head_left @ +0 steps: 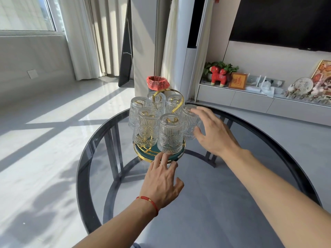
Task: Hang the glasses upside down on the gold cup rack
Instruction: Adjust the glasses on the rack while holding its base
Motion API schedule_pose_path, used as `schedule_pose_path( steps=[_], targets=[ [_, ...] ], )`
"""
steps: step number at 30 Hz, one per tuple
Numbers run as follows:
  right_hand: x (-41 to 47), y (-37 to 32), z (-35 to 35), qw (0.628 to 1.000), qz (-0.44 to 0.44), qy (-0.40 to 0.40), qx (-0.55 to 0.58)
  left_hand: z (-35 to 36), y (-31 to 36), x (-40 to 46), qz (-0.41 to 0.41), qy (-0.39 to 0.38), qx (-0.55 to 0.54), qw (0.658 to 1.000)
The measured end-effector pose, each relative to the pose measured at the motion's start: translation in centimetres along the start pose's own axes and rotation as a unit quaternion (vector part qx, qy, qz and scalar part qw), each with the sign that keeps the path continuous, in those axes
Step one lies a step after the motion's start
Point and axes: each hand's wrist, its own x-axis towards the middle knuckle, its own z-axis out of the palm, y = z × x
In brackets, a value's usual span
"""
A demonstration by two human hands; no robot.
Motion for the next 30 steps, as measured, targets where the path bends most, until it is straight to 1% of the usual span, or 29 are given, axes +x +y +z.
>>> schedule_pose_path(
  steps=[5, 9, 24, 30],
  targets=[
    [0.3, -0.4, -0.4, 0.999, -0.017, -0.001, -0.049, 0.1, 0.0, 0.1, -0.005, -0.004, 0.005, 1.000],
    [0.5, -0.3, -0.7, 0.996, -0.033, -0.027, -0.075, 0.0, 0.0, 0.1, -0.005, -0.006, 0.000, 1.000],
    [0.5, 0.3, -1.4, 0.996, -0.037, -0.051, -0.063, -0.2, 0.1, 0.1, -0.010, -0.017, -0.003, 1.000],
    [0.8, 0.3, -1.7, 0.998, -0.032, -0.042, -0.045, -0.2, 0.1, 0.1, -0.012, -0.016, 0.000, 1.000]
  ],
)
